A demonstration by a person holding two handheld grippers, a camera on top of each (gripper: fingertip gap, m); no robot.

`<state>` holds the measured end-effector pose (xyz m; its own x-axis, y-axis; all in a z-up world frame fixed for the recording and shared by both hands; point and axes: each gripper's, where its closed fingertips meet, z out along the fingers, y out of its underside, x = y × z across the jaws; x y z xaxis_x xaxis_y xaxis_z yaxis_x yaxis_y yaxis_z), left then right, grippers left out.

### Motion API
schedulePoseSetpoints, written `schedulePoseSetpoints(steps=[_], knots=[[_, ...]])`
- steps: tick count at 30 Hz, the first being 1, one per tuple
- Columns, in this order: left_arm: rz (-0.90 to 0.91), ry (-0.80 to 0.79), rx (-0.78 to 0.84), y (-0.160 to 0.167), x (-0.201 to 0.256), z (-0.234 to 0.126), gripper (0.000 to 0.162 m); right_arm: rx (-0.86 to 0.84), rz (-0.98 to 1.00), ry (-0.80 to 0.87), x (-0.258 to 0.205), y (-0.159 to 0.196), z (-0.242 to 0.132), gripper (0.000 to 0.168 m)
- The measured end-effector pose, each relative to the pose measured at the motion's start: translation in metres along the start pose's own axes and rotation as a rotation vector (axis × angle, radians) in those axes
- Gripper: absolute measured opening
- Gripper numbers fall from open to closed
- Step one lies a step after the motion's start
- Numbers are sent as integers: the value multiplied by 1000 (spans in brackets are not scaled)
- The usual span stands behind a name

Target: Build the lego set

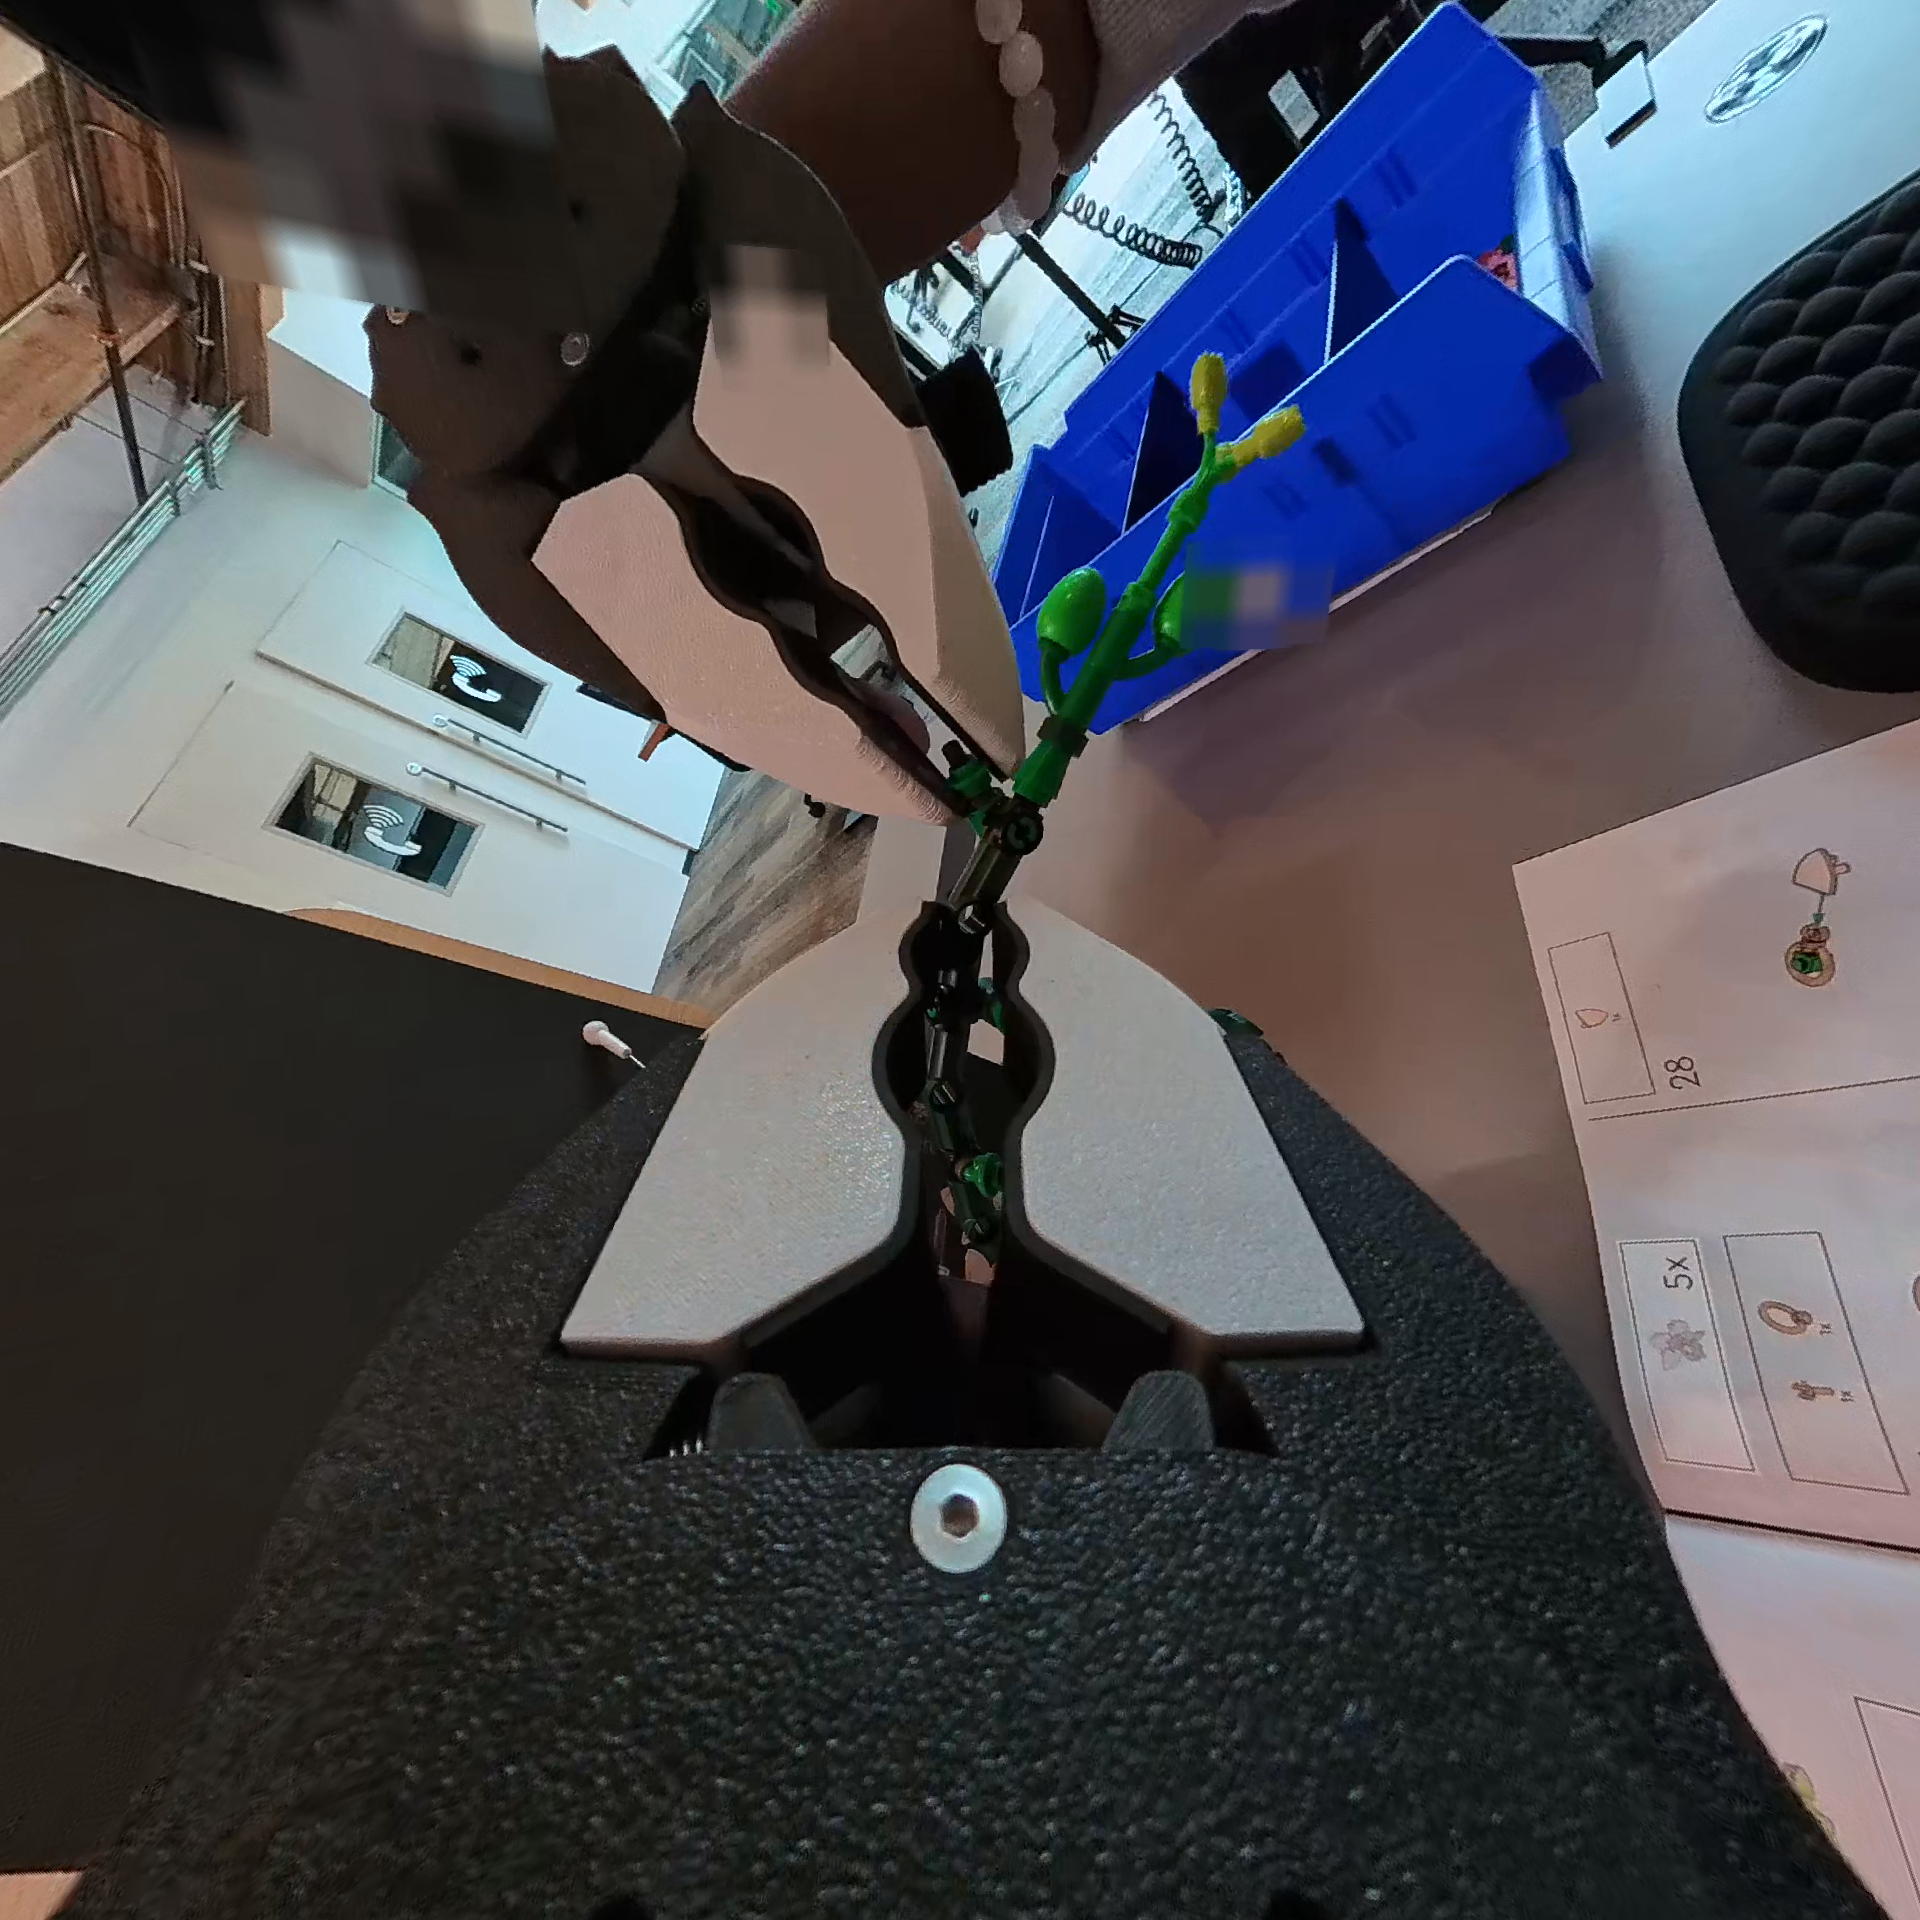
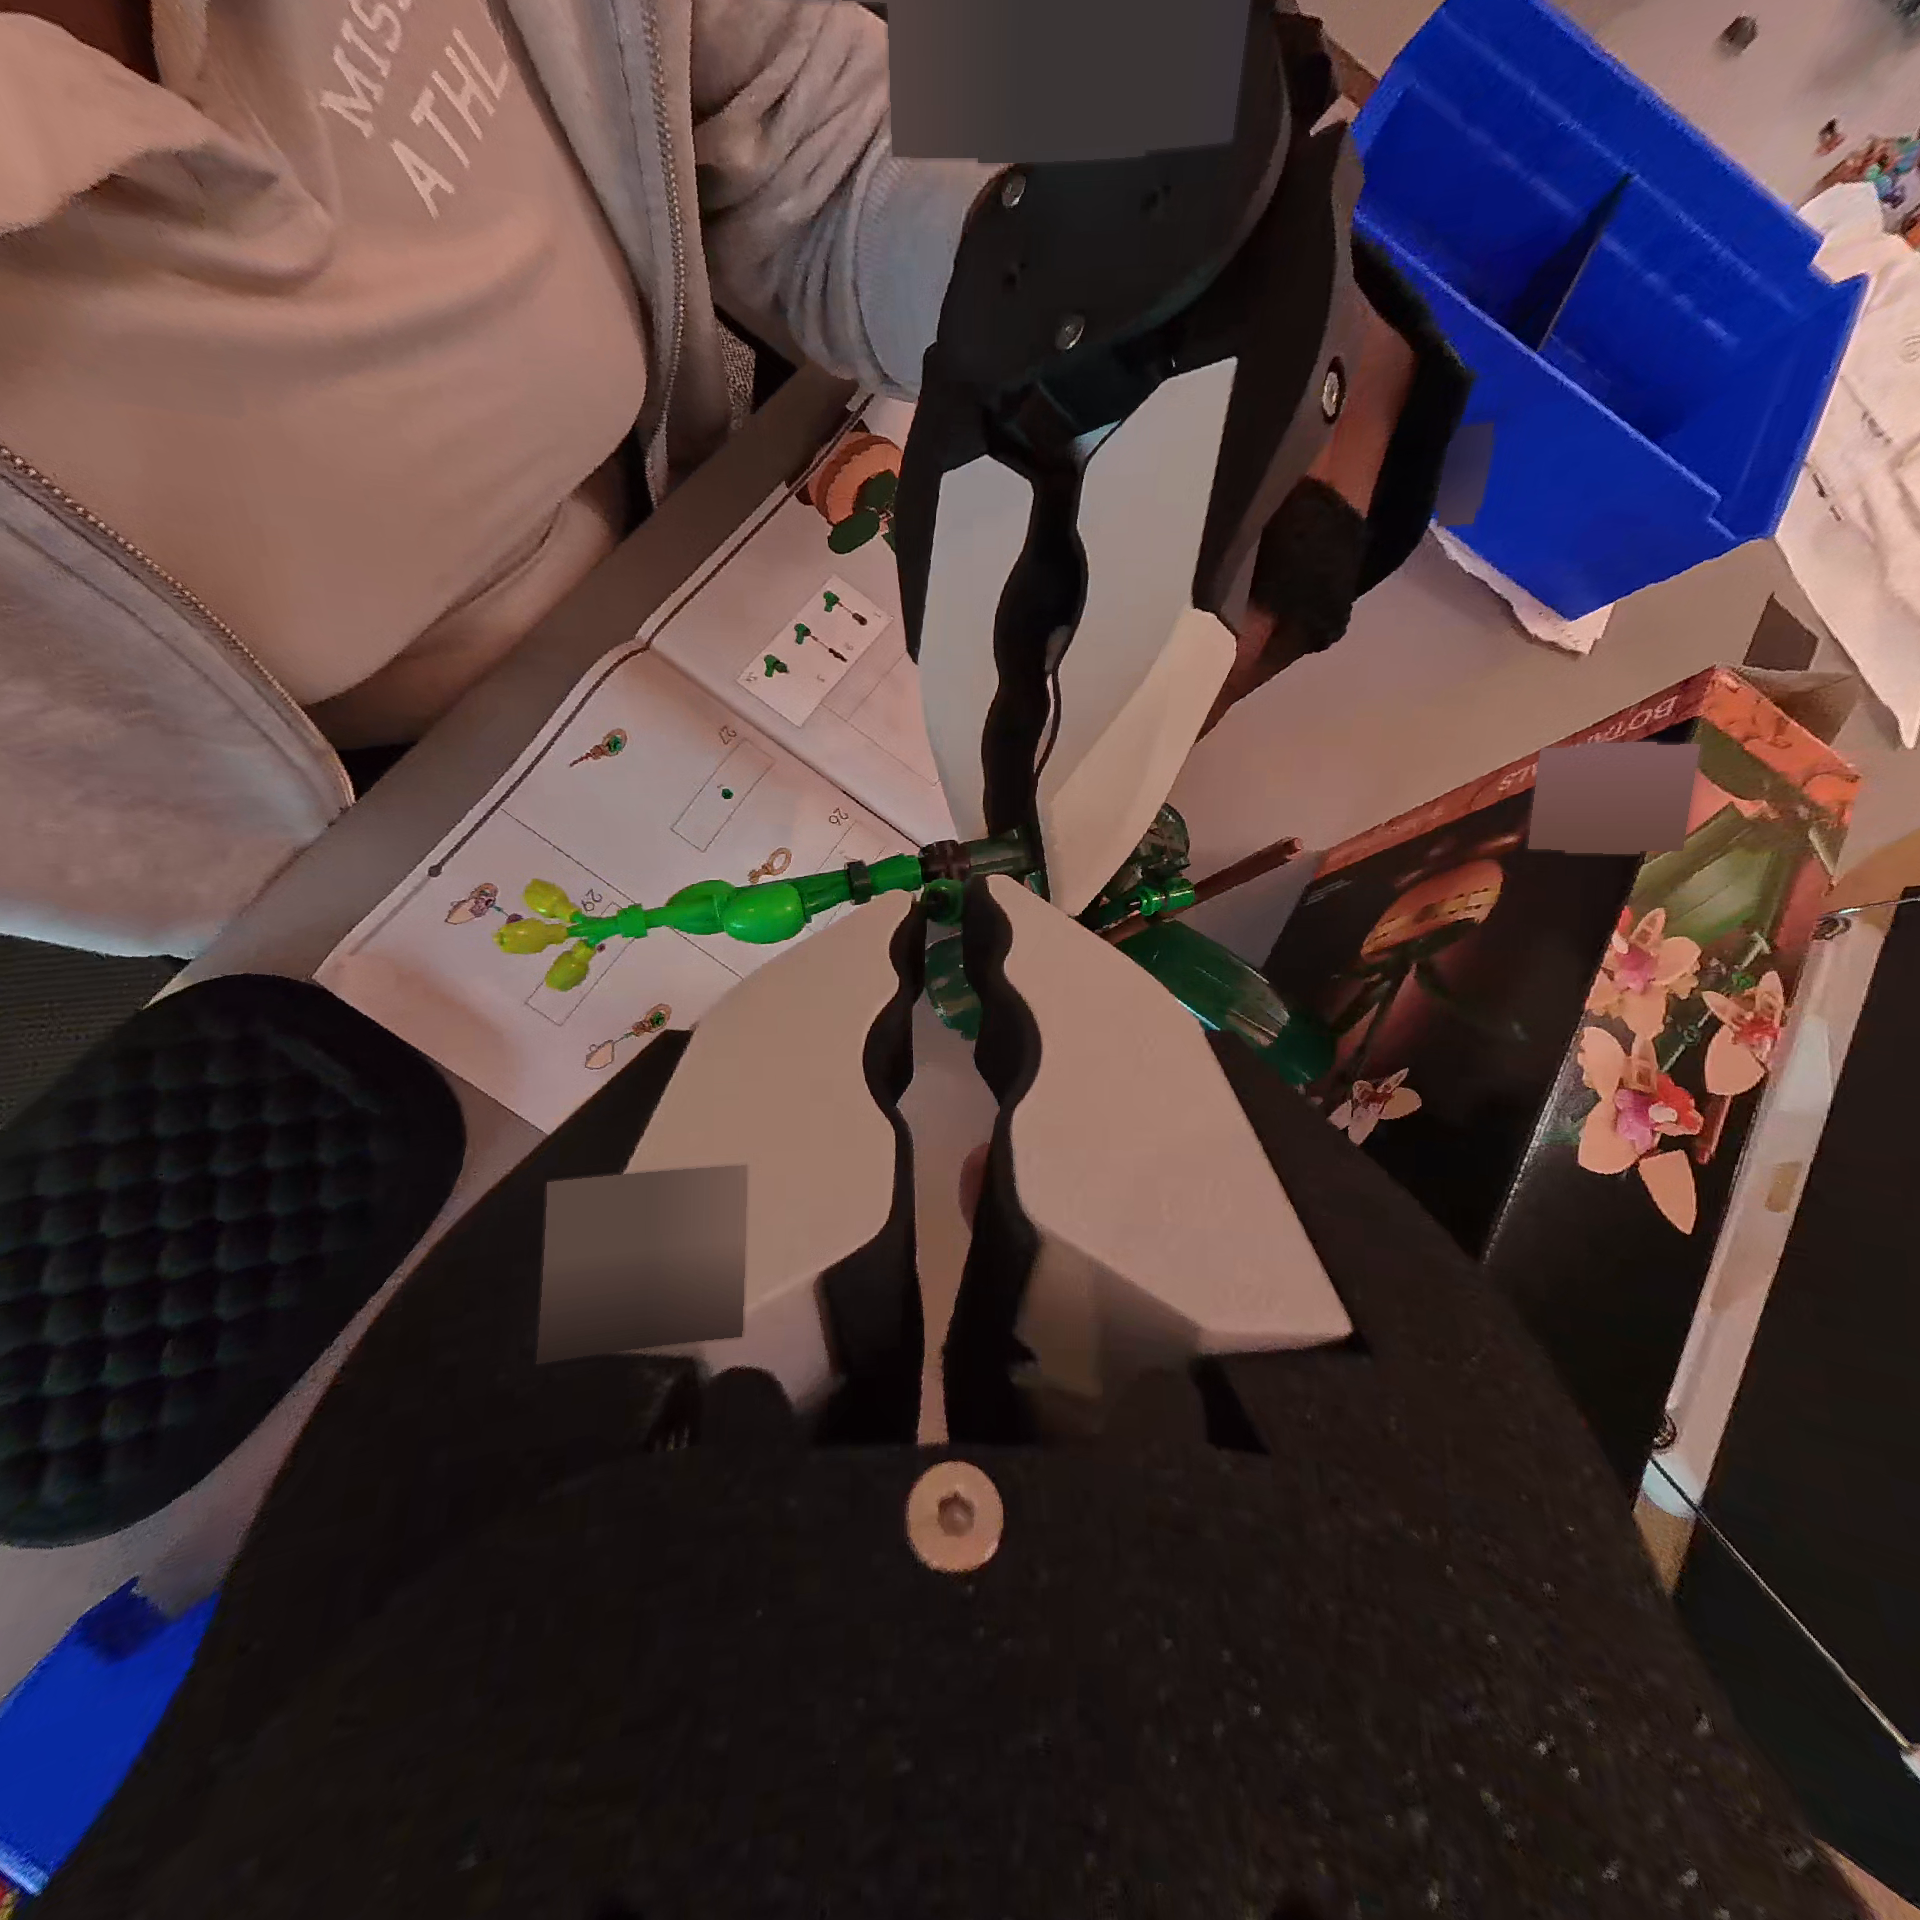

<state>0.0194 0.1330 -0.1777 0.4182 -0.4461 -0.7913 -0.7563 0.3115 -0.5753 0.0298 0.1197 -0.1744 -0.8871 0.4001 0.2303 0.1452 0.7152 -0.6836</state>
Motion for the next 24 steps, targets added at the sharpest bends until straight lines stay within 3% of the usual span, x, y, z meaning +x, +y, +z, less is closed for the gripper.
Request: schedulePoseSetpoints(steps=[8,12,15,18,24], knots=[[-27,-11,16,2,-5,-3,17,53,-36,152,1,-3,-15,19],[-41,-21,14,4,-12,-10,22,86,-16,306,-2,-8,-38,25],[-61,-31,5,7,-24,-28,26,176,1,555,-4,-29,-68,25],[-127,13,28,8,-33,-53,31,155,25,879,-13,-41,-97,23],[-332,-110,171,-8,-70,-102,30,106,144,1335,-67,-54,-88,24]])
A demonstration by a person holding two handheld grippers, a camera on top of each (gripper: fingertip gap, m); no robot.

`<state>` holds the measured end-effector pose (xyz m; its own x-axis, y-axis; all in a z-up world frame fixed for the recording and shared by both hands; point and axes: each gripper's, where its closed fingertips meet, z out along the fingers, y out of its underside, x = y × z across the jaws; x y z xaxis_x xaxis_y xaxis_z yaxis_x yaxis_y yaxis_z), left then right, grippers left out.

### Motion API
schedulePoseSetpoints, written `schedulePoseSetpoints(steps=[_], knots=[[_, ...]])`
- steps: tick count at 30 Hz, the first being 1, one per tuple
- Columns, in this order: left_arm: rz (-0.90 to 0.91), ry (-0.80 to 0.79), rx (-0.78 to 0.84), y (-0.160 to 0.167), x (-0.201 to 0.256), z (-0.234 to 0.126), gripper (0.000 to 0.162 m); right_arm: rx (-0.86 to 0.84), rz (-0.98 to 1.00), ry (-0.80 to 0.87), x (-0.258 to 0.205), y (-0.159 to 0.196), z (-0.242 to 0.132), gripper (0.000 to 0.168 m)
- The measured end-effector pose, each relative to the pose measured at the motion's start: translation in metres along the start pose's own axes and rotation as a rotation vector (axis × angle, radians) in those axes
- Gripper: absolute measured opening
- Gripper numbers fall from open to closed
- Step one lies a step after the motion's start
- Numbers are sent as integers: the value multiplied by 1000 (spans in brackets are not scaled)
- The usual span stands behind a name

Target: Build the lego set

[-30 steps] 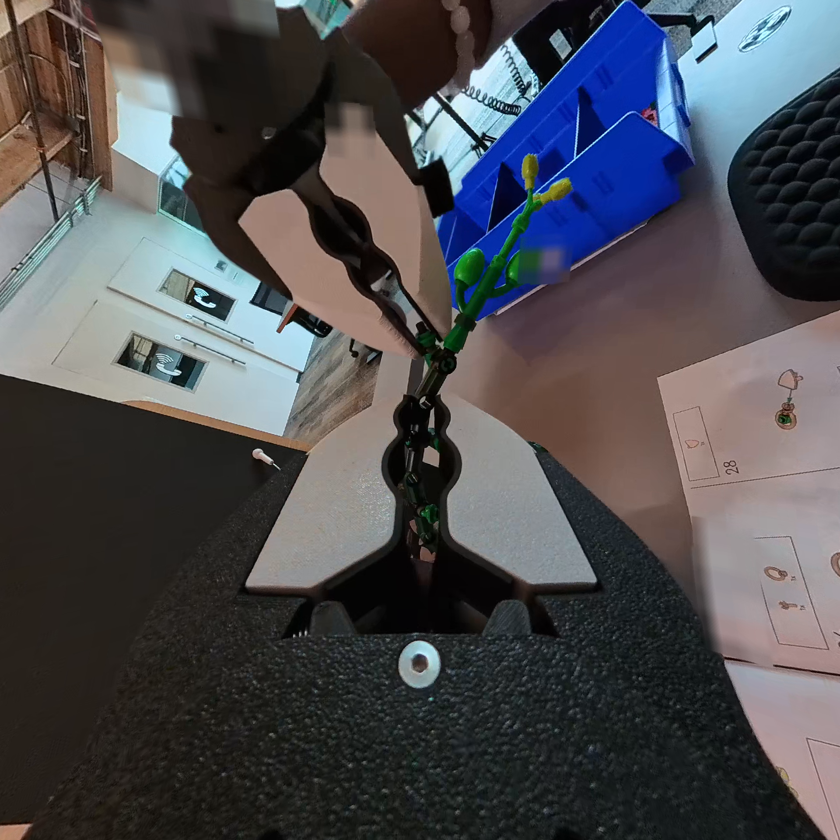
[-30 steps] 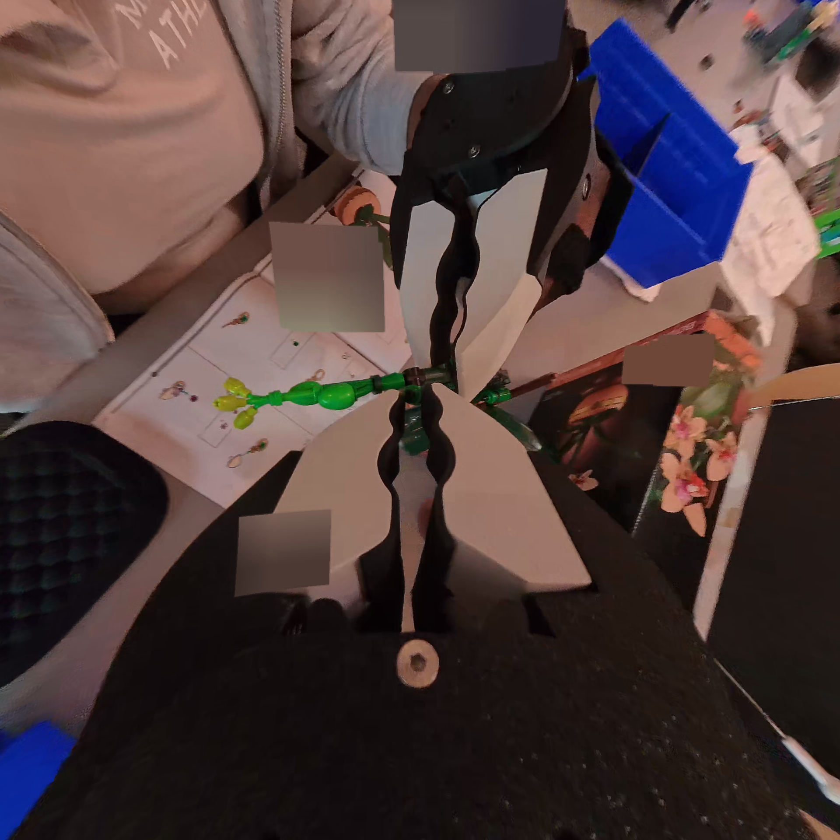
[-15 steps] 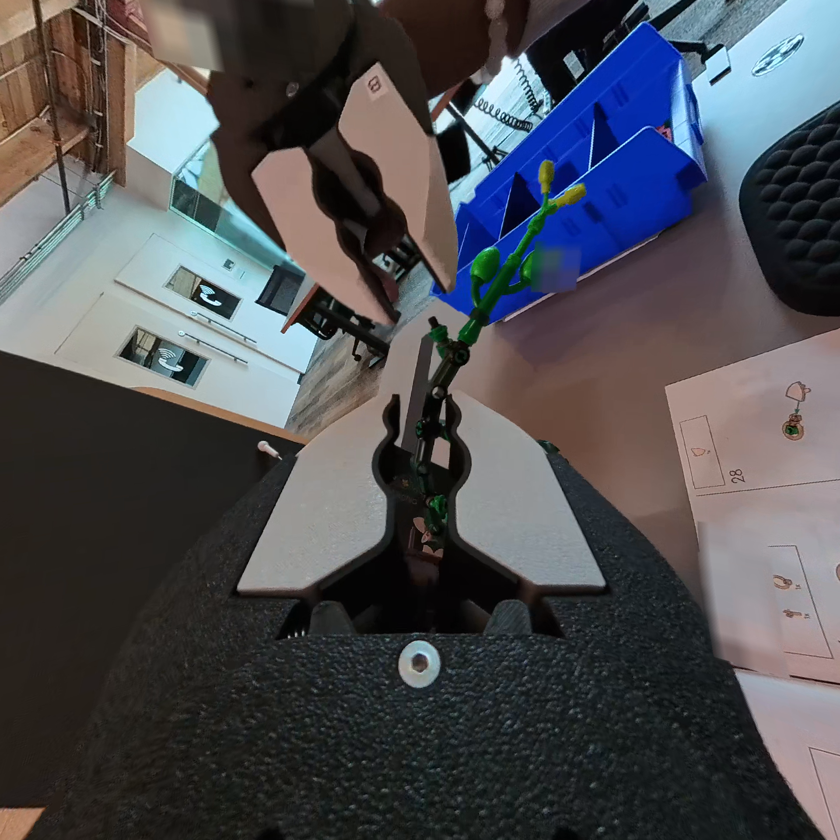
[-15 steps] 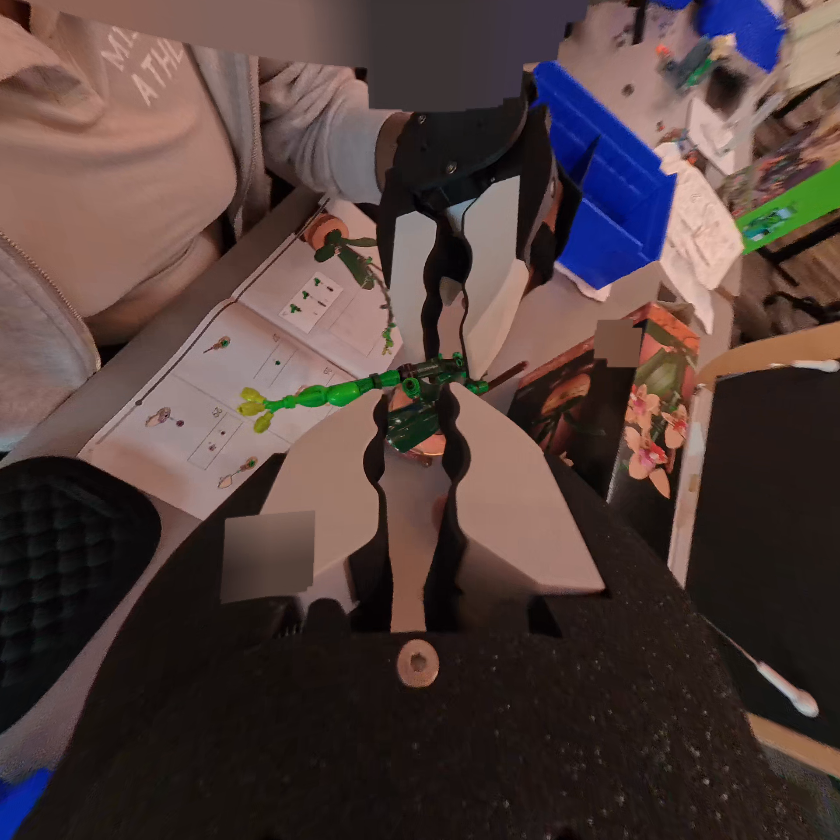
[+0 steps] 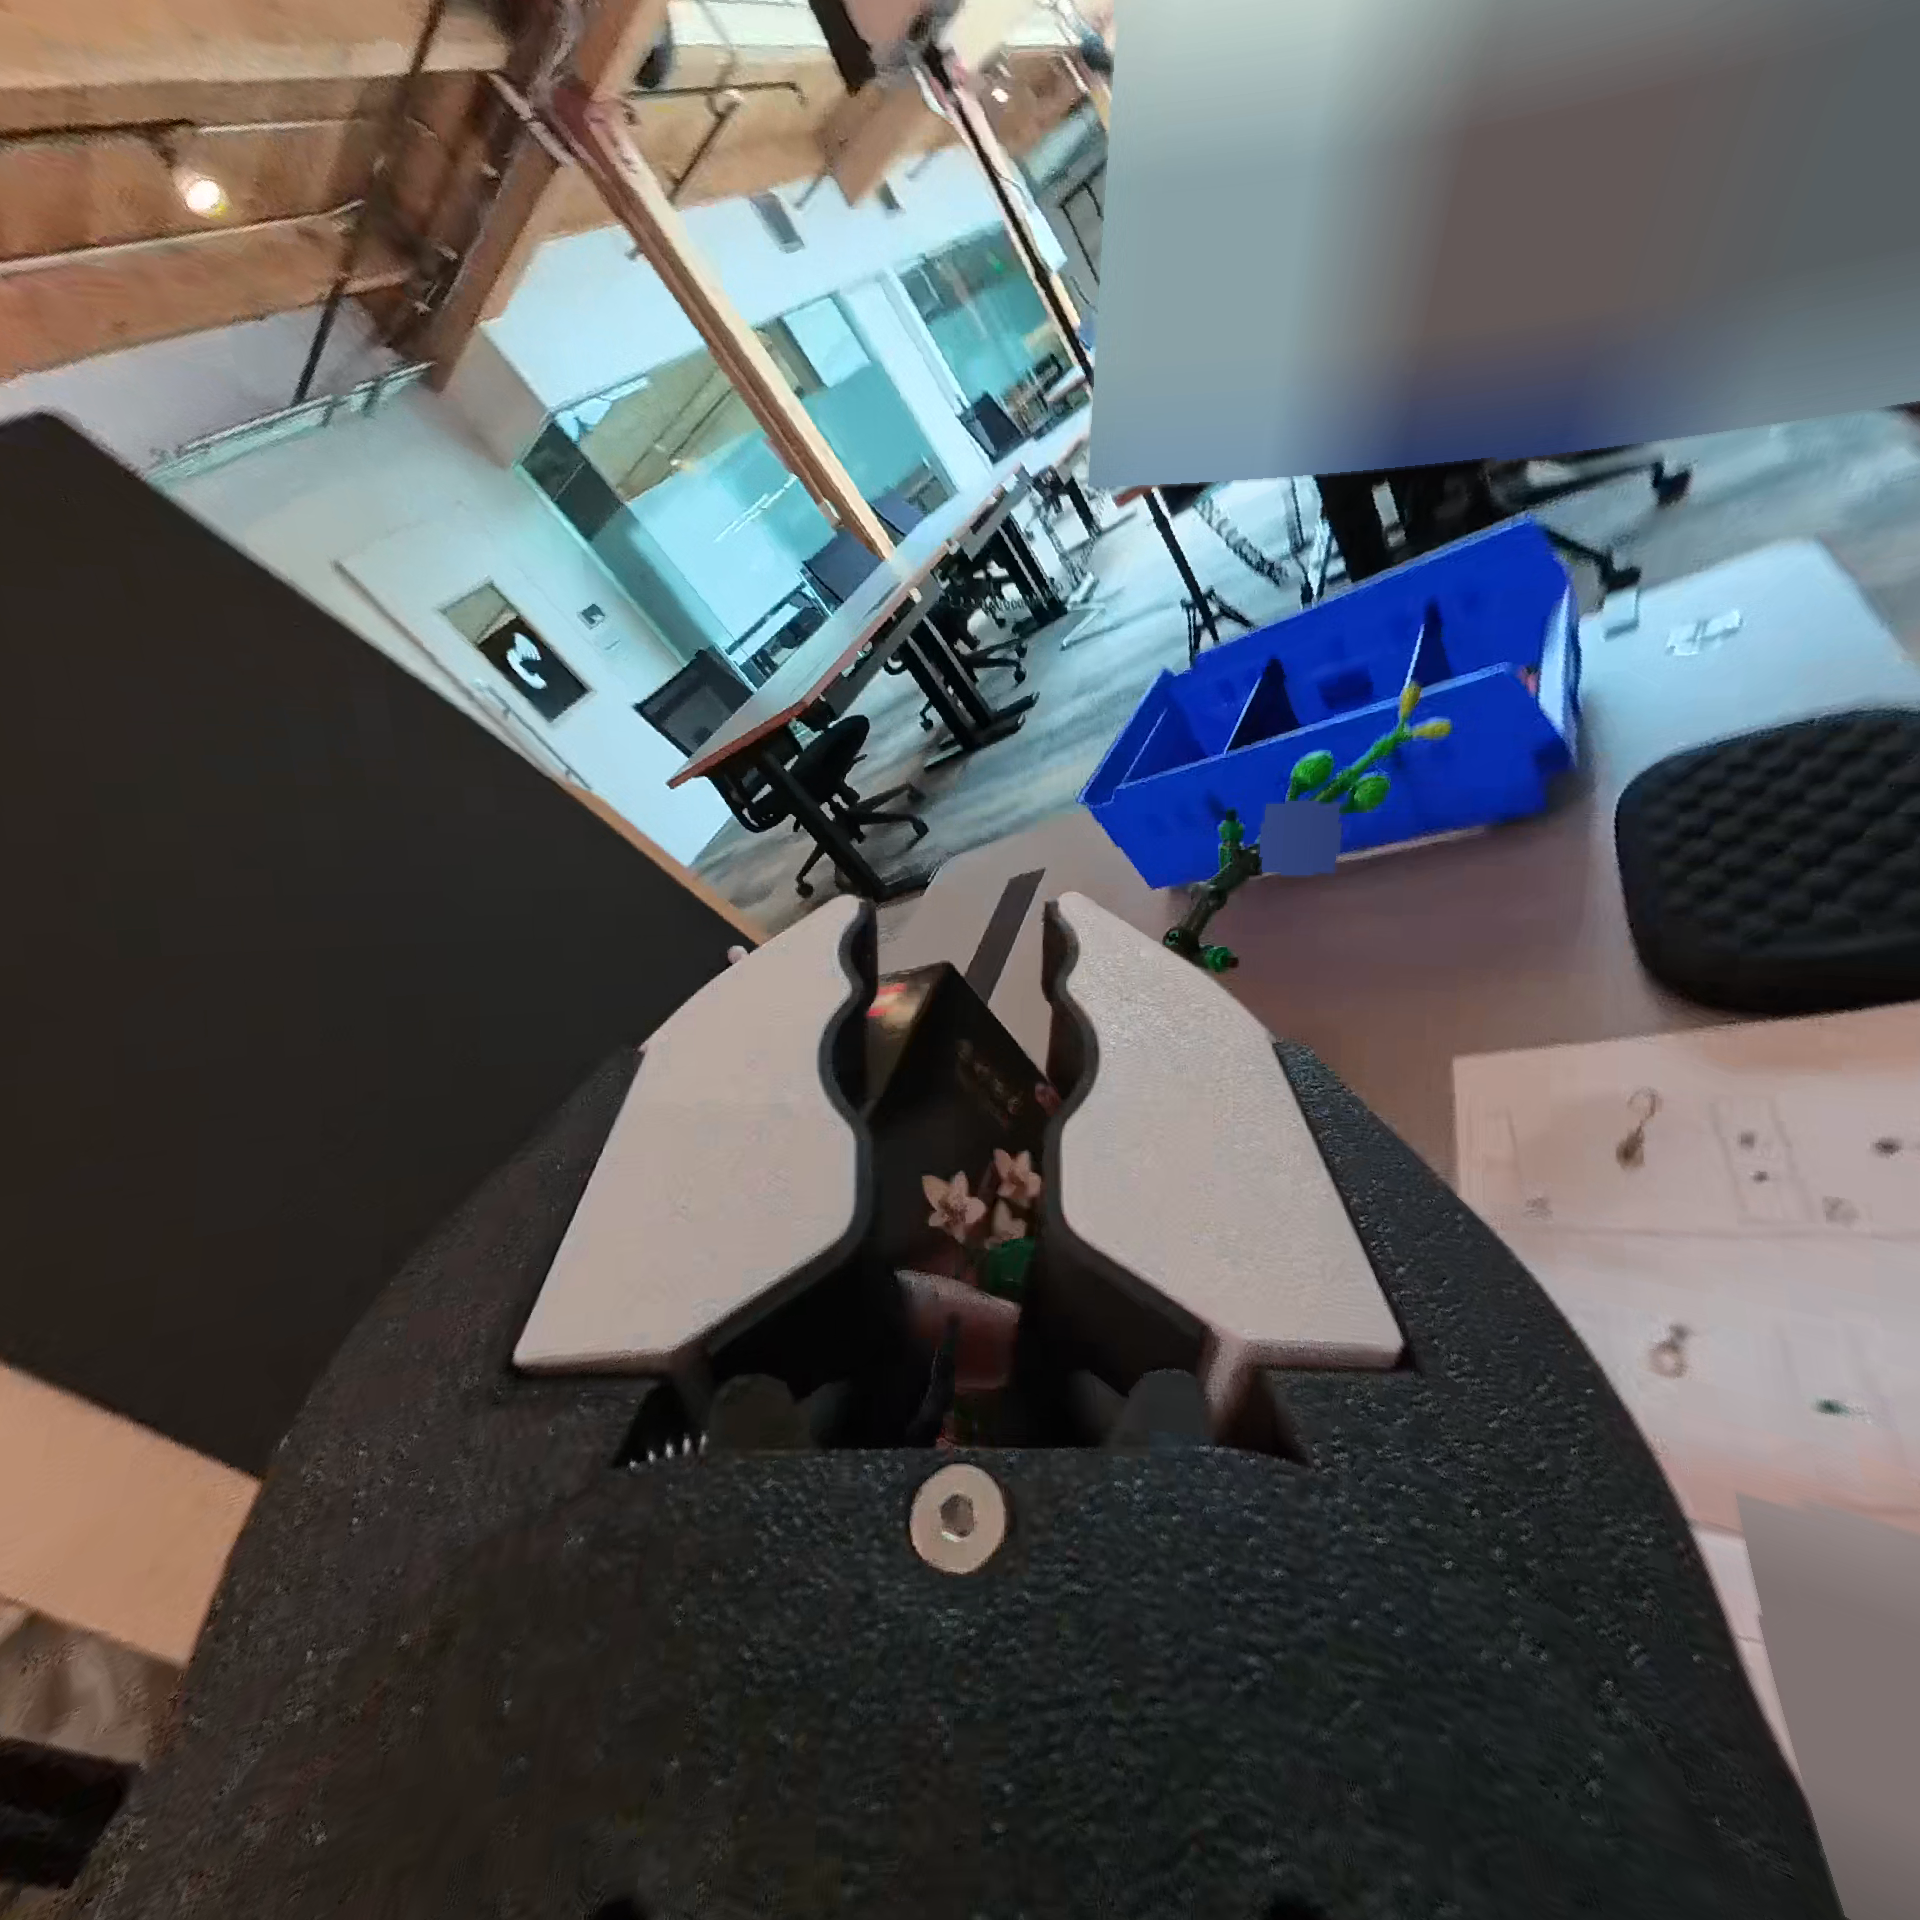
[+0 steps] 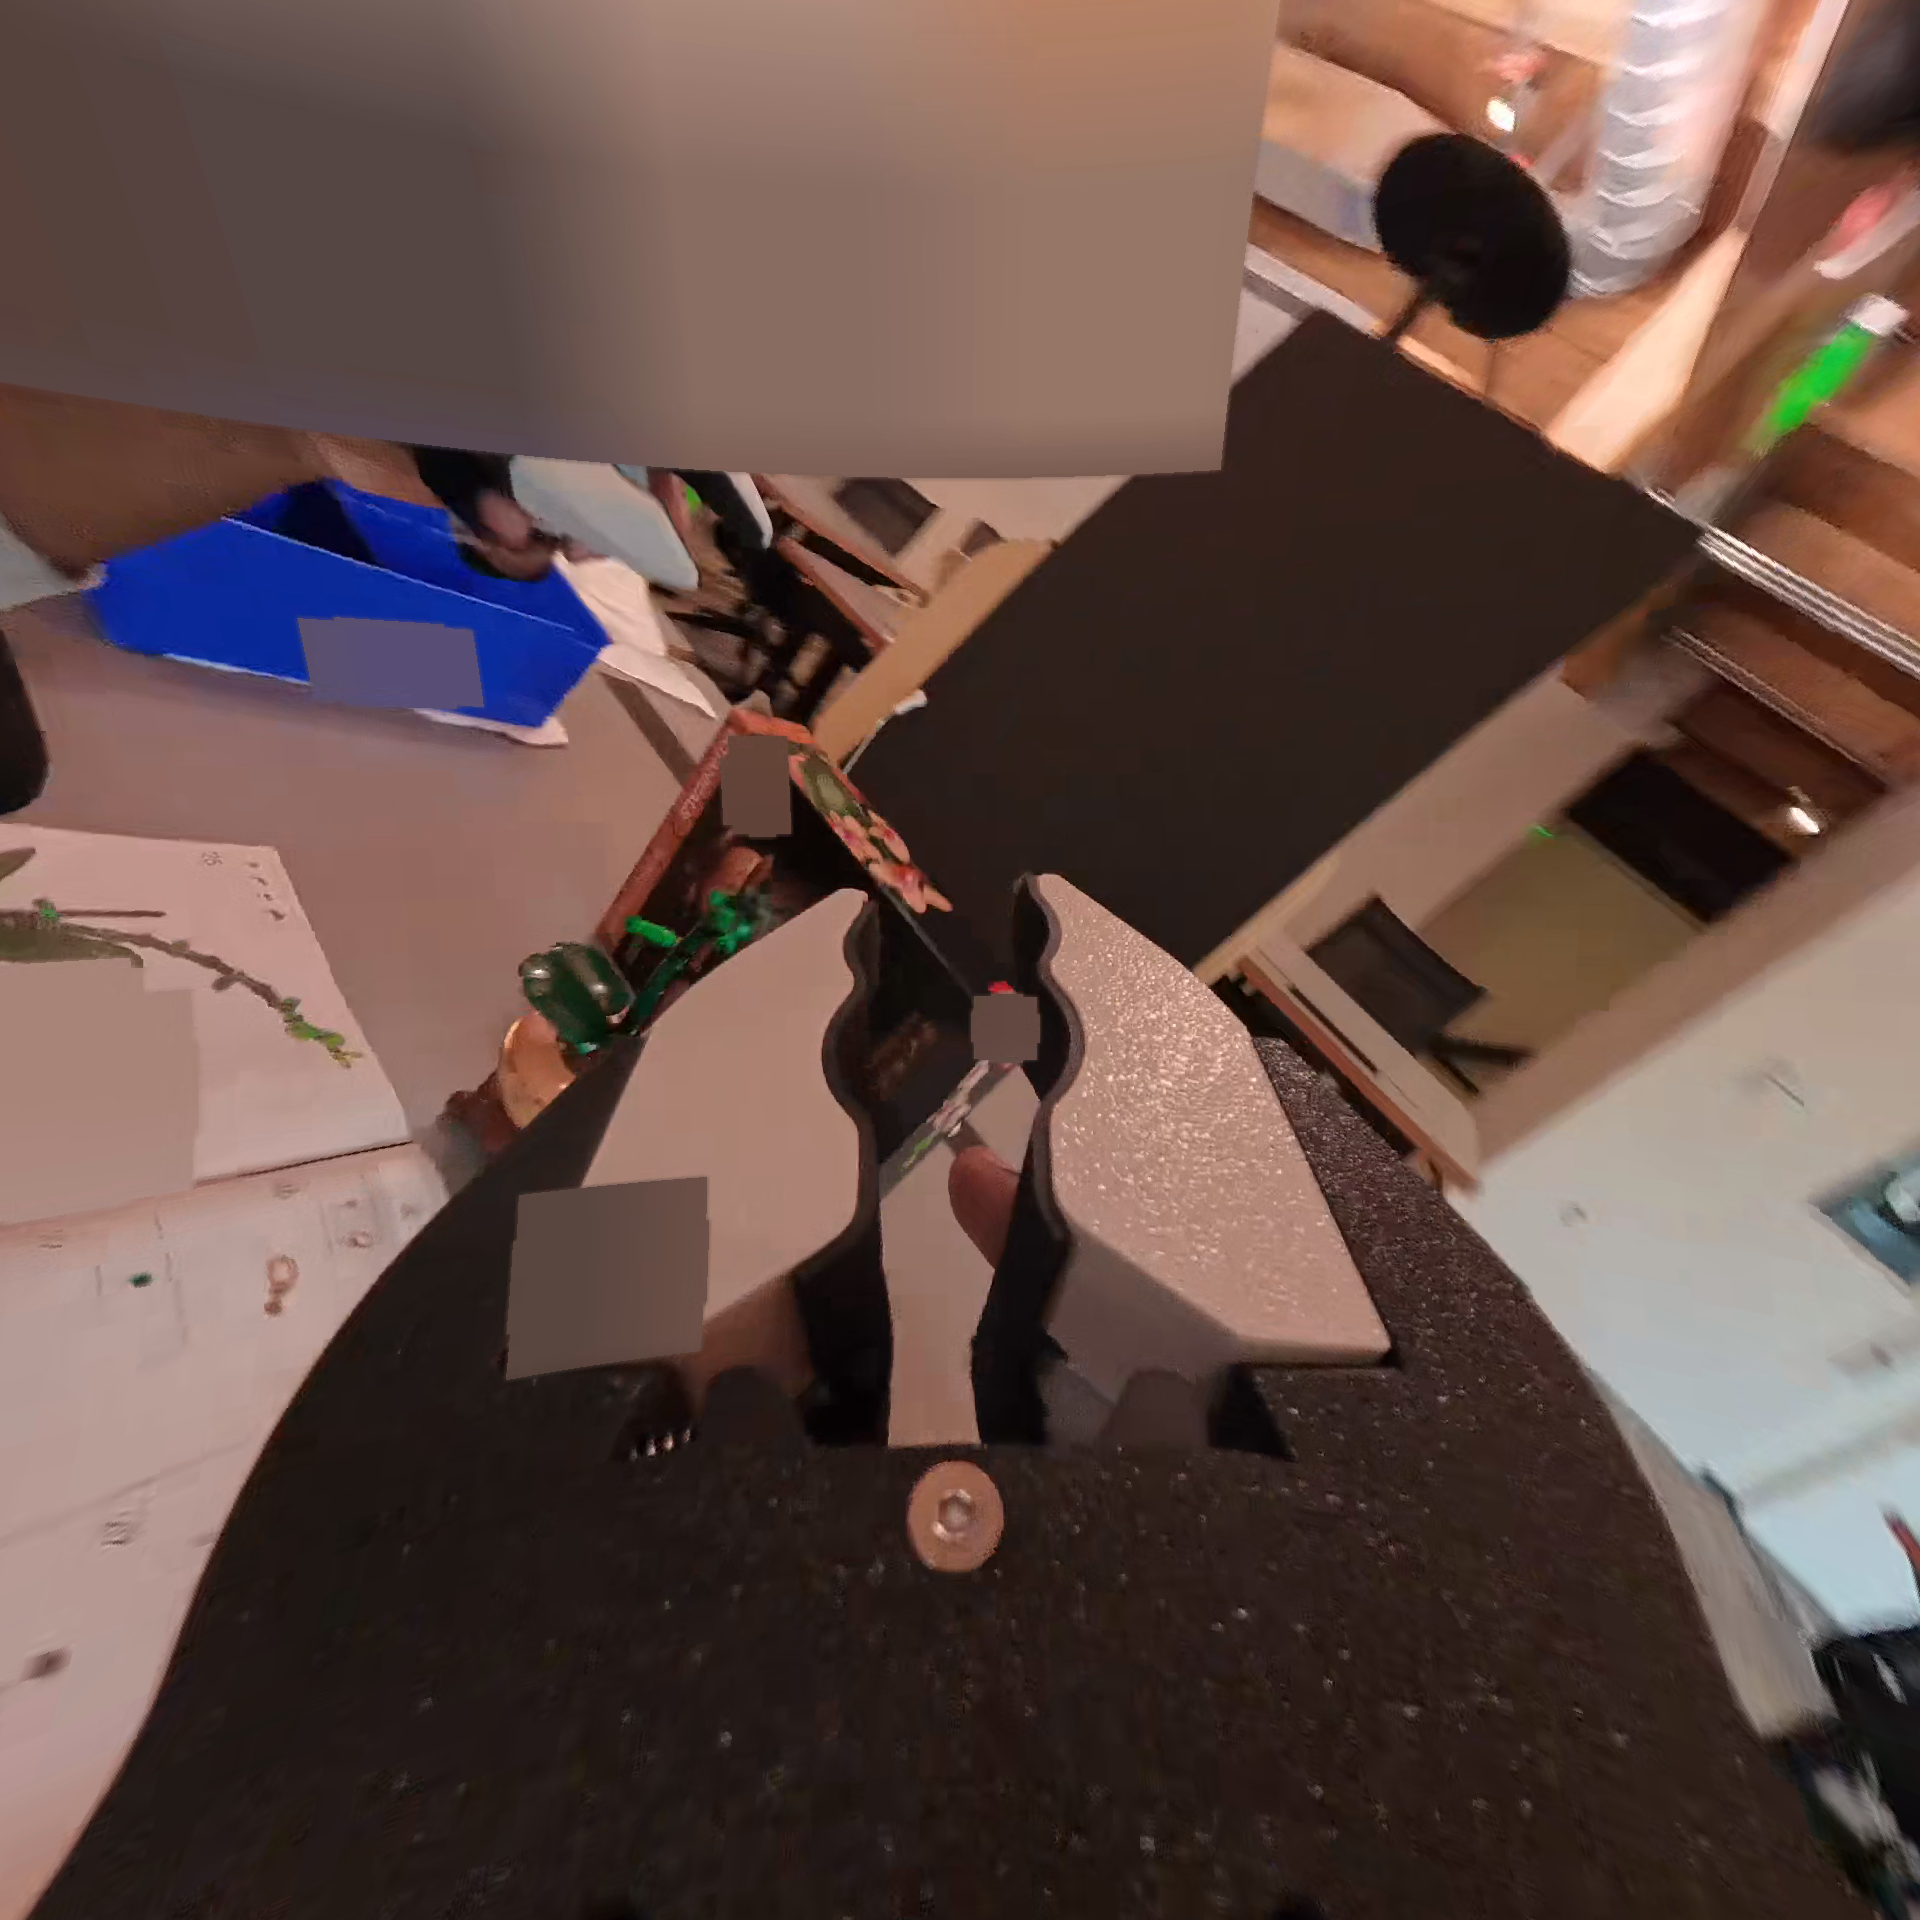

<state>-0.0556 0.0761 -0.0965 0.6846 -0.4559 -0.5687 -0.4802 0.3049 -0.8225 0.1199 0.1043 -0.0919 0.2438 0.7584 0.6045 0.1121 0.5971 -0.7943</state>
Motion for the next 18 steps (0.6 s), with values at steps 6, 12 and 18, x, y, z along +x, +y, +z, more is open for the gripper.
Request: schedulePoseSetpoints(steps=[6,12,18], knots=[[-173,18,-254,70,39,-47,38,-17,614,-35,-115,32,-13,45],[-393,253,-481,185,89,-39,53,-387,447,-73,-175,129,62,87],[-400,365,-316,215,92,8,54,-507,551,-78,-171,175,119,90]])
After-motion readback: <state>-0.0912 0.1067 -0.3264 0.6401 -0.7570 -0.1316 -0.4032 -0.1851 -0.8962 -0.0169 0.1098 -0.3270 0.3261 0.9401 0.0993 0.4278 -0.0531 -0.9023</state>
